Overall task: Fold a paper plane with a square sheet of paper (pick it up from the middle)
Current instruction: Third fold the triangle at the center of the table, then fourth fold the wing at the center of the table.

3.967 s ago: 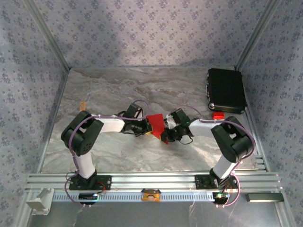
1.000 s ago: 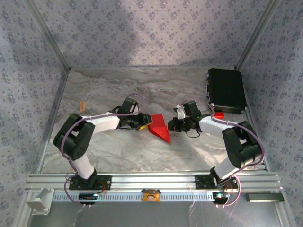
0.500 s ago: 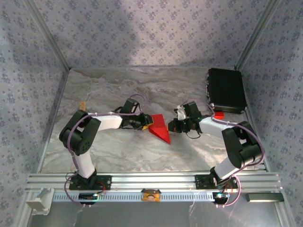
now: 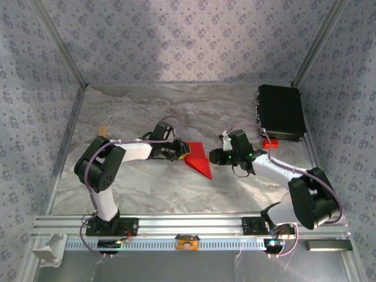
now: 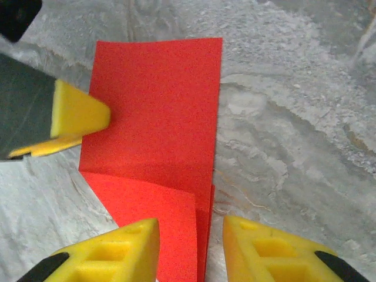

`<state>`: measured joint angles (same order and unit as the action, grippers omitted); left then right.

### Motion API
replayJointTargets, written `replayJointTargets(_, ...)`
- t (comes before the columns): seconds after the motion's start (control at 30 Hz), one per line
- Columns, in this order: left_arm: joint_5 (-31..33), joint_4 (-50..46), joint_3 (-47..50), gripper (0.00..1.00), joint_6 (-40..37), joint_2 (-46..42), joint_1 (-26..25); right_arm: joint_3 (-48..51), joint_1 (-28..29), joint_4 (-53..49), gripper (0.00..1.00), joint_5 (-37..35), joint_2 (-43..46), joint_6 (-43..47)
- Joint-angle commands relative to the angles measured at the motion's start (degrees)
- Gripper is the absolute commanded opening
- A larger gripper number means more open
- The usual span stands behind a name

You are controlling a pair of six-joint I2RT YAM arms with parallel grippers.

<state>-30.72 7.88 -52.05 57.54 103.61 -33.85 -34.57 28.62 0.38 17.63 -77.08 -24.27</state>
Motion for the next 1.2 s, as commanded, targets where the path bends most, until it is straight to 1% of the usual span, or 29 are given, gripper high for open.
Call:
replayJointTargets(0.0, -1.48, 1.57, -1.65, 0.21, 0.14, -0.51, 0.35, 5.12, 6.40, 8.21, 0.36, -13.11, 2.42, 7.90)
replayJointTargets(0.1, -1.58, 1.79, -1.48, 0.20, 0.29, -0.87, 0.35, 8.47, 14.68, 14.58, 0.36, -22.80, 3.76, 17.66)
replayJointTargets(0.17, -1.51, 1.53, -1.57, 0.19, 0.14, -1.18, 0.36, 10.50, 18.73, 19.18, 0.37, -26.78, 3.54, 23.31)
replayJointTargets(0.23, -1.46, 1.61, -1.57, 0.18, 0.25, -1.35, 0.38, 10.90, 21.24, 20.76, 0.37, -30.78, 2.53, 26.12)
replayJointTargets(0.37, -1.62, 2.12, -1.56, 0.15, 0.63, -1.66, 0.38, 11.01, 24.39, 23.54, 0.37, -34.29, -1.00, 32.43)
replayJointTargets(0.47, -1.87, 2.32, -1.65, 0.11, 0.82, -1.77, 0.36, 10.61, 25.73, 24.73, 0.37, -36.52, -3.28, 34.89)
replayJointTargets(0.7, -1.96, 2.65, -1.57, 0.09, 1.17, -2.19, 0.36, 9.54, 27.65, 25.11, 0.36, -39.27, -6.46, 37.89)
replayJointTargets(0.77, -2.11, 2.73, -1.63, 0.08, 1.28, -2.36, 0.36, 9.34, 28.63, 25.31, 0.36, -41.07, -7.41, 38.51)
replayJointTargets(0.93, -2.06, 2.58, -1.65, 0.05, 1.25, -2.58, 0.37, 9.39, 30.25, 25.92, 0.36, -44.69, -7.56, 39.39)
replayJointTargets(1.13, -1.89, 1.89, -1.87, 0.04, 1.40, -2.89, 0.42, 10.39, 30.88, 25.32, 0.38, -43.78, -4.58, 38.87)
replayJointTargets(1.17, -1.87, 1.72, -1.98, 0.04, 1.43, -2.89, 0.36, 10.65, 31.09, 25.15, 0.42, -43.17, -4.25, 38.73)
